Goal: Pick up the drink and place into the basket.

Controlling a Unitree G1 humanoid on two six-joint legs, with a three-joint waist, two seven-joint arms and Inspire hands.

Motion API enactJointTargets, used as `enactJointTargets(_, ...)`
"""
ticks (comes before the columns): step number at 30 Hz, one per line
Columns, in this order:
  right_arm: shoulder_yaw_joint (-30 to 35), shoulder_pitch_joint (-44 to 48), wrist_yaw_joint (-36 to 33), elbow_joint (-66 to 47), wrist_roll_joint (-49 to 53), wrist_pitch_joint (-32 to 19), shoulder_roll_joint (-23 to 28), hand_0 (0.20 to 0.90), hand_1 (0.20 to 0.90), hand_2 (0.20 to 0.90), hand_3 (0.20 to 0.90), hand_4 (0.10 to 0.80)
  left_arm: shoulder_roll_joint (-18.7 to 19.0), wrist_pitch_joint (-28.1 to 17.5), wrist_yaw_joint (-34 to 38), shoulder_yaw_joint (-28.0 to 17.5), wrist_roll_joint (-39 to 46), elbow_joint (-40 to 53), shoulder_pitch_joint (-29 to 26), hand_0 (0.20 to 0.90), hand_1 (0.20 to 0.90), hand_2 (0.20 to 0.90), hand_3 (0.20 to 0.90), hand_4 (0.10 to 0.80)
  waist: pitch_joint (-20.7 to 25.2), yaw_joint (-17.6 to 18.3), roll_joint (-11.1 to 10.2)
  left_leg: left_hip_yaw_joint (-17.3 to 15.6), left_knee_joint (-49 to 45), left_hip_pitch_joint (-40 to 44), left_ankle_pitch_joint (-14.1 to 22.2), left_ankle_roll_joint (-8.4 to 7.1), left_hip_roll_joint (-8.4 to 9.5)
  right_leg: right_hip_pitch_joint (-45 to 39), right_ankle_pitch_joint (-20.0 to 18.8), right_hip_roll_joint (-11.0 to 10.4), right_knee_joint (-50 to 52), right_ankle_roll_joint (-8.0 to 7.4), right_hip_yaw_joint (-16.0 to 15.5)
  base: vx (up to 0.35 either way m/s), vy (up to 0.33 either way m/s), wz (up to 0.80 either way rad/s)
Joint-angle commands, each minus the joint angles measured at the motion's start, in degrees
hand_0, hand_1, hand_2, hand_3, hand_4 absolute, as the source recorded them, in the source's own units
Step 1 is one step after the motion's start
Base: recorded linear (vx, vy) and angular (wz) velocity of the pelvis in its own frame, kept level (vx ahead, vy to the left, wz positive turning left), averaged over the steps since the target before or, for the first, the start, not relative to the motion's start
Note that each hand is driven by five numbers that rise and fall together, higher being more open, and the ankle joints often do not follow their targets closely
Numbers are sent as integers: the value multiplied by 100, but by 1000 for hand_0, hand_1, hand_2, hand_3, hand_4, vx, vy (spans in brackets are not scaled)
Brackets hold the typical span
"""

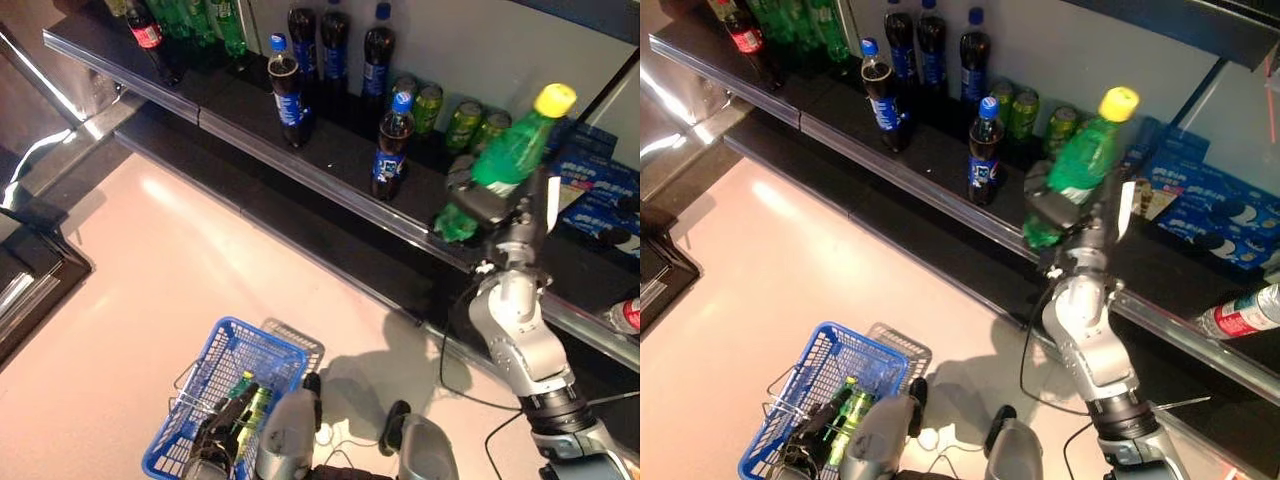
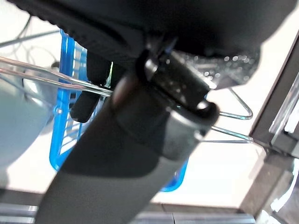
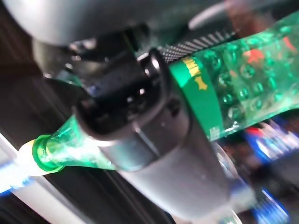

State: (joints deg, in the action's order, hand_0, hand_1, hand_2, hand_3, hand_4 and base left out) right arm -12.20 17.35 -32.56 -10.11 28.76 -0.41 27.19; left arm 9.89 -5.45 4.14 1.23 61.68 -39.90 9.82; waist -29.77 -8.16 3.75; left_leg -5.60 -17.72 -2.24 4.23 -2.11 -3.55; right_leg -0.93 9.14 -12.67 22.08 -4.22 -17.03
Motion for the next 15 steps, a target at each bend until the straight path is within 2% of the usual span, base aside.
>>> enactJointTargets(1, -23, 279, 472, -1102, -29, -679, 41, 300, 300, 300, 200, 100, 551, -807, -818, 366, -157, 1562, 264, 300, 300, 300, 200, 100, 1247, -10, -49, 164, -125, -354, -955, -378, -396, -376, -384, 72, -508, 97, 61, -51, 29, 2)
enactJointTargets(9, -680, 344, 931, -1328, 100, -444, -100, 300, 300, 300, 200, 100, 877, -691, -894, 632, -77, 2875, 201, 300, 300, 300, 200, 100, 1285, -182, -27, 302, 67, -340, -991, -363, -301, -483, -432, 66, -677, 65, -67, -66, 34, 16)
enactJointTargets(15, -1155, 514, 903, -1259, 36, -322, -234, 300, 300, 300, 200, 100, 1034, -585, -1020, 781, -82, 3778, 179, 300, 300, 300, 200, 100, 1289, -404, -40, 486, 126, -426, -994, -361, -181, -592, -475, 56, -861, 42, -217, -58, 10, 11)
